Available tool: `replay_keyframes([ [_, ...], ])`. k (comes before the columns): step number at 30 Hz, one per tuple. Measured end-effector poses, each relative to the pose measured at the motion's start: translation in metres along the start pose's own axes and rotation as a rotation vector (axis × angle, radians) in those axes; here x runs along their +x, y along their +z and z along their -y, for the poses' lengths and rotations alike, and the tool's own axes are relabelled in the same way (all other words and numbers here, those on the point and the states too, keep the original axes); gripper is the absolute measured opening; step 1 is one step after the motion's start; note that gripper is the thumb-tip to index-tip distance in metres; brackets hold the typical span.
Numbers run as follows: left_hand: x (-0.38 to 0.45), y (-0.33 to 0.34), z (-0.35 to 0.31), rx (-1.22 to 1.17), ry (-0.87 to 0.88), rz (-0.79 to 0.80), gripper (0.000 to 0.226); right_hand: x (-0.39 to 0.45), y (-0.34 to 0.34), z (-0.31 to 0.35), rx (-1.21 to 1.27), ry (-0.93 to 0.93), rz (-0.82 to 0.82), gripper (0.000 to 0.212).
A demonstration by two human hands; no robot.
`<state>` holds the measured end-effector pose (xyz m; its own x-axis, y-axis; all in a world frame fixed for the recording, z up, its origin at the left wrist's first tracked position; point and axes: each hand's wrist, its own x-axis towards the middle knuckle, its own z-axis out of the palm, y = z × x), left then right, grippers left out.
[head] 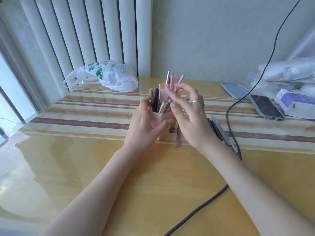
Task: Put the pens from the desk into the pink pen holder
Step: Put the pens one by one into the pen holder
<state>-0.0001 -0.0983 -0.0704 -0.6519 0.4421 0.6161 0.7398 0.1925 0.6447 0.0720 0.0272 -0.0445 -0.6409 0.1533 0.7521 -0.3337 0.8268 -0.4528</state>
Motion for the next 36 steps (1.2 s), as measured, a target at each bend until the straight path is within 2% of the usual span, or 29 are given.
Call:
replay_keyframes([
  [2, 0.0, 0.0, 0.0, -0.007, 0.002, 0.002, 0.062, 0.002, -0.007, -0.002, 0.085, 0.052, -0.086, 0.04],
  [5, 0.0, 0.001, 0.002, 0.008, -0.016, 0.004, 0.055, 0.007, -0.021, -0.011, 0.11, 0.362, -0.211, 0.026],
  [7, 0.0, 0.002, 0.003, 0.035, -0.024, -0.002, 0.05, 0.006, -0.025, -0.018, -0.007, 0.561, -0.063, 0.021],
  [9, 0.0, 0.002, 0.004, 0.045, -0.023, -0.009, 0.046, 0.001, -0.022, -0.017, -0.086, 0.655, 0.15, 0.028],
  [13, 0.001, 0.001, 0.006, 0.032, -0.013, -0.014, 0.046, -0.012, -0.01, -0.01, -0.228, 0.594, 0.465, 0.057],
  [15, 0.001, 0.001, 0.006, 0.037, -0.007, -0.017, 0.047, -0.011, -0.01, -0.011, -0.293, 0.573, 0.54, 0.055],
  [17, 0.002, 0.001, 0.006, 0.04, 0.0, -0.02, 0.047, -0.008, -0.012, -0.011, -0.303, 0.57, 0.544, 0.045],
  [20, 0.002, 0.001, 0.005, 0.038, 0.002, -0.024, 0.047, -0.007, -0.013, -0.011, -0.19, 0.611, 0.45, 0.024],
  [22, 0.002, 0.001, 0.005, 0.03, -0.001, -0.022, 0.048, -0.005, -0.015, -0.013, -0.086, 0.68, 0.316, 0.012],
  [24, 0.001, 0.0, 0.005, 0.028, -0.005, -0.024, 0.049, 0.0, -0.019, -0.015, 0.065, 0.787, 0.149, 0.019],
  [26, 0.001, 0.0, 0.005, 0.027, -0.009, -0.025, 0.048, 0.007, -0.024, -0.015, 0.349, 0.892, -0.019, 0.03],
  [28, 0.001, 0.001, 0.005, 0.028, -0.012, -0.025, 0.047, 0.012, -0.027, -0.014, 0.582, 0.92, -0.125, 0.032],
  [31, 0.001, 0.001, 0.005, 0.029, -0.018, -0.023, 0.047, 0.013, -0.025, -0.014, 0.594, 0.789, -0.17, 0.019],
  [34, 0.001, 0.001, 0.005, 0.027, -0.018, -0.025, 0.047, 0.01, -0.02, -0.013, 0.494, 0.606, -0.305, 0.005],
  [36, 0.001, 0.0, 0.006, 0.03, -0.011, -0.025, 0.047, 0.009, -0.022, -0.008, 0.418, 0.497, -0.429, 0.019],
])
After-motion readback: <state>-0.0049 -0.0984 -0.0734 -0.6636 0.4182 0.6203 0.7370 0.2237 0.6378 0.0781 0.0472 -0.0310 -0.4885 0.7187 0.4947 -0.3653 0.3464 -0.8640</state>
